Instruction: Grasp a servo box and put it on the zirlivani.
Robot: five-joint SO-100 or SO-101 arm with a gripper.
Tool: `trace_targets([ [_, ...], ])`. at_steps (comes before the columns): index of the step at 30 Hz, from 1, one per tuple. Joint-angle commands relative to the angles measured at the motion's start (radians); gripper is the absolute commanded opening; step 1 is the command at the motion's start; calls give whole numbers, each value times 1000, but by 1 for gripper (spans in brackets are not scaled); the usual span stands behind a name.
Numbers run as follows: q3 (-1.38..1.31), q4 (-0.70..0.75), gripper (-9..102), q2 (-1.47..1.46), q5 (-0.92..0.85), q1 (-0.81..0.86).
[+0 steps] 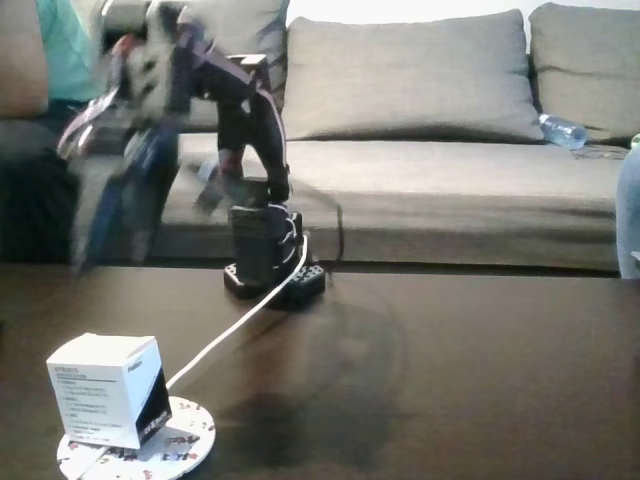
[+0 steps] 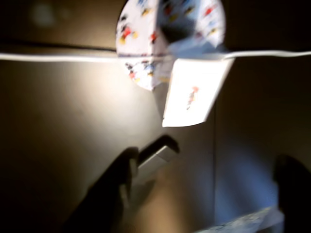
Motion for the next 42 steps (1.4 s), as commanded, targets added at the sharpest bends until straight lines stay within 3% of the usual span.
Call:
trace_targets([
  [1,91,44,21,140,-5,-58],
  [3,215,-21,10,204,-14,-95],
  [12,1035,-505,0,609,-51,-206],
  [16,1440,-736,0,871,-51,-262],
  [19,1690,-821,0,1098,-51,-299],
  [23,1917,-781,0,1417,-52,-324],
  [30,2031,-419,0,1931,-41,-324],
  [32,2022,-365,0,1951,-40,-322],
  [42,2016,-373,0,1924,-43,-302],
])
